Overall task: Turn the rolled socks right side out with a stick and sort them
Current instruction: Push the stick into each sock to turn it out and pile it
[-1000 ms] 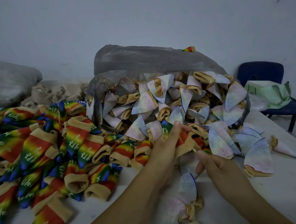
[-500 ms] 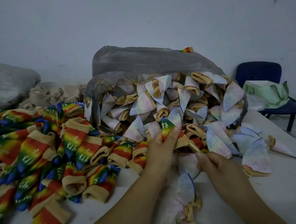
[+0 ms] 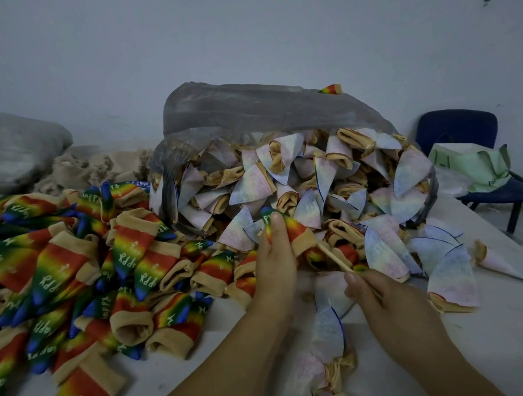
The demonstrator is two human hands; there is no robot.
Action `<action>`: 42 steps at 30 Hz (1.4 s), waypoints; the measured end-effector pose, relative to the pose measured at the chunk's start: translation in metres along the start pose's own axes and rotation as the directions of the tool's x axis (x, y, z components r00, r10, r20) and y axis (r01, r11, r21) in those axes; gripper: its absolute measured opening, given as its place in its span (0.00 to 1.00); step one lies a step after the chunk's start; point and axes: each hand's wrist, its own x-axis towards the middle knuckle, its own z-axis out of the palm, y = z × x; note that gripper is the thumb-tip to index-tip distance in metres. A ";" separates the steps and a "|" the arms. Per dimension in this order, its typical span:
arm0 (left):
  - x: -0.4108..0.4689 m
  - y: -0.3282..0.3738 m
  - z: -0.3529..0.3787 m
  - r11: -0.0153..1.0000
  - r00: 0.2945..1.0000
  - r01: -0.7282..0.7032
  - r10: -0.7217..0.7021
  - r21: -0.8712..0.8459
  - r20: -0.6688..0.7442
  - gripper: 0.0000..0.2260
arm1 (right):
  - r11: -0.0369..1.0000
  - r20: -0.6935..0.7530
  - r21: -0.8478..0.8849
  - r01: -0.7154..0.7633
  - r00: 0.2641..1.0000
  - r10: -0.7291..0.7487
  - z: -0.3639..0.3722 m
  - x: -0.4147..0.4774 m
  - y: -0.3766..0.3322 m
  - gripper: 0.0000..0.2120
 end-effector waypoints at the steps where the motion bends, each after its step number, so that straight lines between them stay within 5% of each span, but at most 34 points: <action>1: -0.002 0.001 0.002 1.000 1.000 0.016 -0.016 -0.004 0.004 0.26 | 1.000 -0.011 0.019 -0.007 1.000 0.007 0.000 0.000 0.000 0.27; 11: 0.003 -0.006 0.000 0.994 0.979 -0.055 0.035 0.094 0.200 0.11 | 0.996 -0.004 0.054 -0.068 0.998 0.069 0.000 0.003 0.005 0.24; 23: 0.007 -0.004 -0.003 0.992 0.991 -0.119 0.122 0.052 -0.055 0.10 | 0.999 0.046 -0.015 -0.050 0.998 0.050 -0.001 0.000 -0.001 0.31; 29: 0.003 -0.012 -0.002 0.958 0.977 -0.214 0.210 0.193 0.039 0.16 | 0.985 -0.056 0.111 -0.134 0.988 0.141 -0.004 0.001 -0.005 0.17; 34: 0.000 -0.017 0.000 0.939 0.974 -0.225 0.214 0.261 0.070 0.19 | 0.968 -0.052 0.180 -0.174 0.981 0.186 -0.006 0.003 0.000 0.17; 42: 0.005 -0.016 -0.003 0.988 0.990 -0.139 0.138 0.074 0.021 0.16 | 0.990 0.127 -0.125 -0.062 0.989 0.078 -0.011 0.005 0.012 0.10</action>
